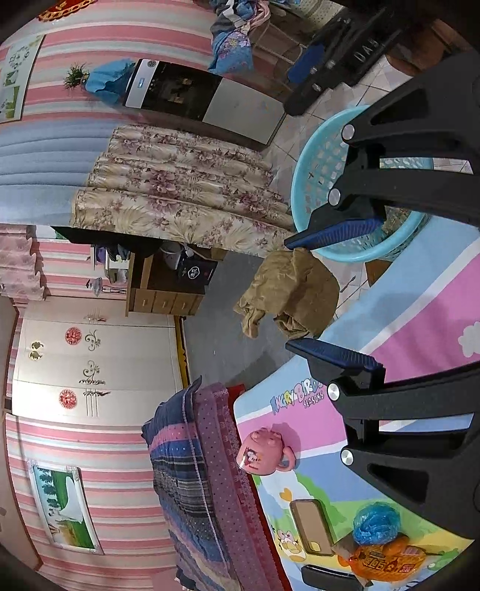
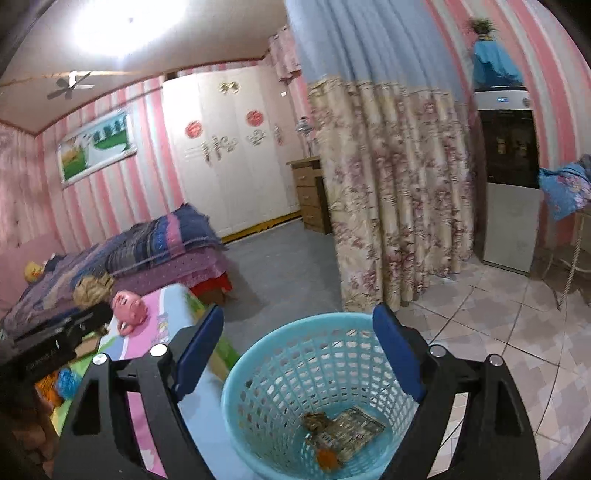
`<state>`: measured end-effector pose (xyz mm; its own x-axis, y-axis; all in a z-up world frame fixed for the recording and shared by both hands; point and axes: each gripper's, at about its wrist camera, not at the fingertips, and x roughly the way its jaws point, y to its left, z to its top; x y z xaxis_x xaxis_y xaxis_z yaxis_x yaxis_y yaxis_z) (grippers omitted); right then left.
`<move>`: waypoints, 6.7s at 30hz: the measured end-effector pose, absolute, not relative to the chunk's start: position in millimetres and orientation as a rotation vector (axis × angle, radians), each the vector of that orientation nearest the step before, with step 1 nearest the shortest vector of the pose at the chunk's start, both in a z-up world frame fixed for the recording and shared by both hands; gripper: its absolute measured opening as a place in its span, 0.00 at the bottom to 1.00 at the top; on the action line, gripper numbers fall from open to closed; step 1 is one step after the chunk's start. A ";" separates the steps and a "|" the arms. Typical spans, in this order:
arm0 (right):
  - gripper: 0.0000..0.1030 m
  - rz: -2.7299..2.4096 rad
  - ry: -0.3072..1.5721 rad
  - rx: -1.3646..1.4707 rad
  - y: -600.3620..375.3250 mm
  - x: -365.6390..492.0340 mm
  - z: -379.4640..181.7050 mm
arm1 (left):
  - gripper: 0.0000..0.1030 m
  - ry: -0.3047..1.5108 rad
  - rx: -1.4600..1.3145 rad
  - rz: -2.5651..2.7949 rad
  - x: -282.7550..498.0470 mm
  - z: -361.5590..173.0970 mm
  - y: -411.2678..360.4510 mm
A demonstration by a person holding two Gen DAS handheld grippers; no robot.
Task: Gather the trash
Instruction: 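Drop the orange peel and brown paper into the blue basket, opening both tools, then return the left tool to the bed and grasp the orange snack wrapper, then grasp the orange with the right tool while the left tool carries the wrapper to the basket, then drop the orange and orange wrapper into the blue basket, opening both tools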
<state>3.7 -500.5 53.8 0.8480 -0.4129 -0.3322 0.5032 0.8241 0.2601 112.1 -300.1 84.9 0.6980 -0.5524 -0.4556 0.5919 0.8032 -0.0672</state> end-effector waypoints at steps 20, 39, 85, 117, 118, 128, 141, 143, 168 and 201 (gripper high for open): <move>0.80 -0.615 0.252 0.456 -539.5 -22.3 43.2 | 0.82 0.527 0.080 -0.832 103.2 77.1 -363.1; 0.80 -0.363 0.256 0.385 -484.9 18.8 55.7 | 0.82 0.468 0.058 -0.502 119.2 92.5 -205.9; 0.83 0.290 0.557 0.059 -157.9 153.6 -1.8 | 0.03 0.515 -0.156 -0.063 139.3 28.6 86.1; 0.16 0.383 0.554 0.145 -139.0 164.7 8.3 | 0.03 0.540 -0.178 -0.051 137.6 20.4 101.7; 0.16 0.371 0.537 0.137 -143.2 158.9 11.0 | 0.03 0.537 -0.174 -0.058 136.3 21.1 98.6; 0.16 0.155 0.392 0.139 -228.7 95.5 29.7 | 0.03 0.492 -0.121 -0.172 123.2 48.9 26.4; 0.16 -0.175 0.234 0.111 -364.4 36.5 75.4 | 0.03 0.485 -0.112 -0.365 105.5 82.0 -106.3; 0.17 -0.245 0.222 0.132 -394.0 25.8 75.0 | 0.03 0.479 -0.098 -0.398 104.3 84.9 -129.6; 0.17 -0.431 0.247 0.314 -513.1 -13.5 46.1 | 0.03 0.516 0.046 -0.702 101.8 65.8 -318.9; 0.68 -0.574 0.138 0.374 -526.0 -36.9 45.1 | 0.07 0.564 0.097 -0.800 95.0 46.6 -350.1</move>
<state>-36.9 -526.0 45.1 0.8327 -0.5039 -0.2297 0.5533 0.7746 0.3064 95.0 -350.1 46.6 0.5585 -0.6515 -0.5134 0.7019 0.7010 -0.1261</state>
